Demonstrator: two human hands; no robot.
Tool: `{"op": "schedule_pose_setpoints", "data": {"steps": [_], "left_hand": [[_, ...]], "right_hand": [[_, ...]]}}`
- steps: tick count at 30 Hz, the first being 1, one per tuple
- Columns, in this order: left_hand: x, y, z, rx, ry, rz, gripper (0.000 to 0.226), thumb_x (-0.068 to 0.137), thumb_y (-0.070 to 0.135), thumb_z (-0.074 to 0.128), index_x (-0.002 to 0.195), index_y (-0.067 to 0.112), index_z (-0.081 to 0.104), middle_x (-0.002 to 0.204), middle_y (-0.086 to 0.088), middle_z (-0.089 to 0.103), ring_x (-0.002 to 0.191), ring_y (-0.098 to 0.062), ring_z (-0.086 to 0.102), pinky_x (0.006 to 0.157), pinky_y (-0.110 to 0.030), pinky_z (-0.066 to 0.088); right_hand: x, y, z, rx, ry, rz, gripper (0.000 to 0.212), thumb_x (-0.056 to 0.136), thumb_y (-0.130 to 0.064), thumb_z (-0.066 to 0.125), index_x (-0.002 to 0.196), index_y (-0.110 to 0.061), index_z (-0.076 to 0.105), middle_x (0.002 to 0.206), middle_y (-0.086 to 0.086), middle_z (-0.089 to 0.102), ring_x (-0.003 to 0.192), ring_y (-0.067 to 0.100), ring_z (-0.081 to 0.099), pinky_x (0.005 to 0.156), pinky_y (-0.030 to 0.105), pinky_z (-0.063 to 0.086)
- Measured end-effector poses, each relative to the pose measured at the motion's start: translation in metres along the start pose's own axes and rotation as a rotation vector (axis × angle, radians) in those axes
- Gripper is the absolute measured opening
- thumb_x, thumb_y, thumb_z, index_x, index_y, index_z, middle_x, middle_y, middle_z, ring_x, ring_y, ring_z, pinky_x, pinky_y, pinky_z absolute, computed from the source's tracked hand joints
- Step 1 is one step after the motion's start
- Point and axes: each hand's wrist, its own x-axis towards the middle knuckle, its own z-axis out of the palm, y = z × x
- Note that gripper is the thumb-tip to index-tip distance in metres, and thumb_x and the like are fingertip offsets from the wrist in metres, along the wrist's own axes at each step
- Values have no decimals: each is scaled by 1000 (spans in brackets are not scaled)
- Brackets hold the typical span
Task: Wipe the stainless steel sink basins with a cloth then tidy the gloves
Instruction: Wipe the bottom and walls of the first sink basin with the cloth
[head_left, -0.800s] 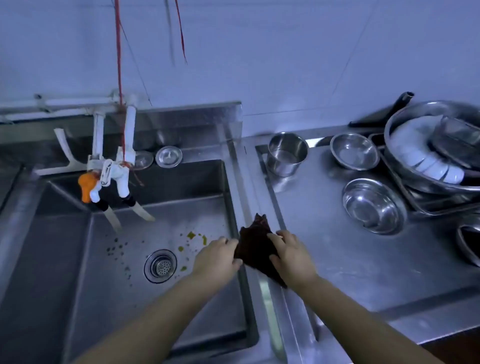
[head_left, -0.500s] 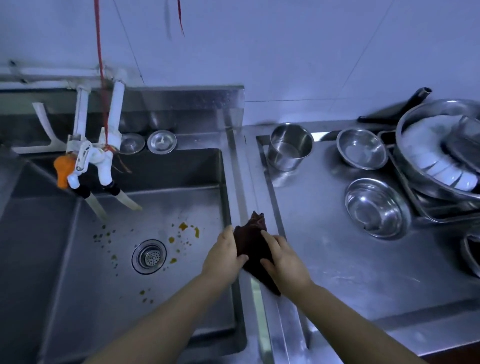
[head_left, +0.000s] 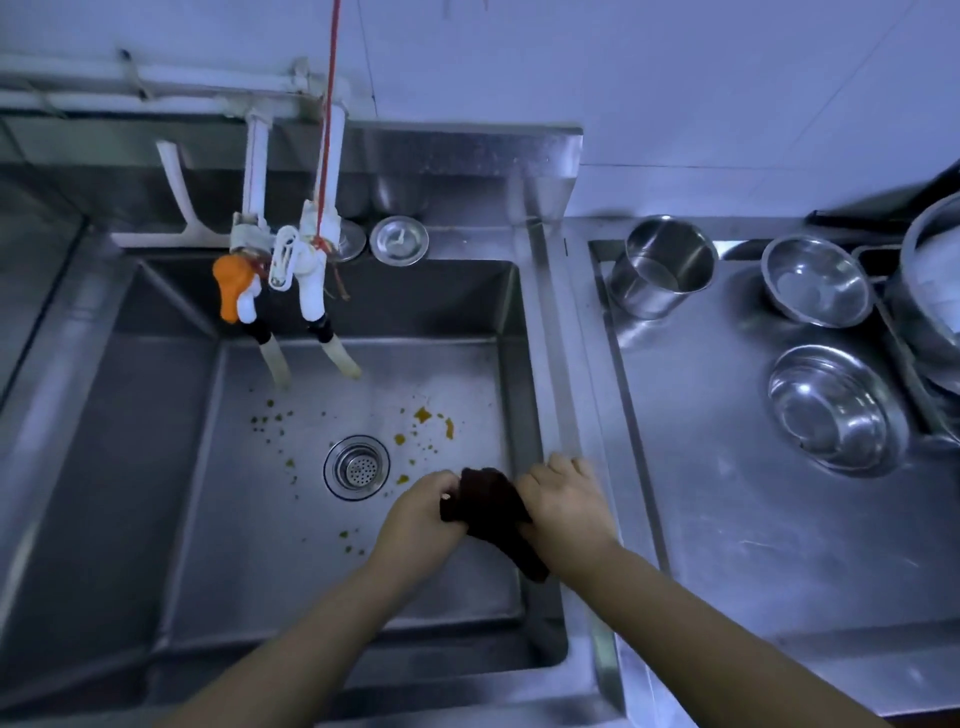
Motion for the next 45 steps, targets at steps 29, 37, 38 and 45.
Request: {"op": "schedule_pose_setpoints", "data": {"steps": [29,37,38,45], "left_hand": [[18,-197,-39,313,-294,-236,46,92,16,46,138,13,42,138,-10,46,125,-25,45,102,-34,35],[18,-209,-46,292,-352,-195,48,95,17,45,143,15,37,144,-6,41,130,-22,41,107,-32,32],[17,-211,-47,284,-367,-198,49,96,17,45,143,14,36,145,-6,40,132,-21,40,107,-33,32],[20,-222,-57,330,-406,-194,51,93,17,50,142,19,37,140,-7,44,127,-23,44,103,-34,36]], "right_hand": [[37,-51,227,227,-891,390,67,99,-23,36,151,-25,-6,158,6,-17,145,30,-13,119,41,-1],[-2,-72,220,148,-1225,372,77,97,-34,39,148,-23,-18,153,12,-29,141,38,-20,118,46,-2],[-10,-77,214,151,-1331,363,79,97,-36,40,147,-24,-19,152,13,-31,141,39,-21,118,48,-1],[10,-87,181,312,-1460,625,65,100,-40,32,152,-19,-1,157,15,-15,144,38,3,118,45,12]]}}
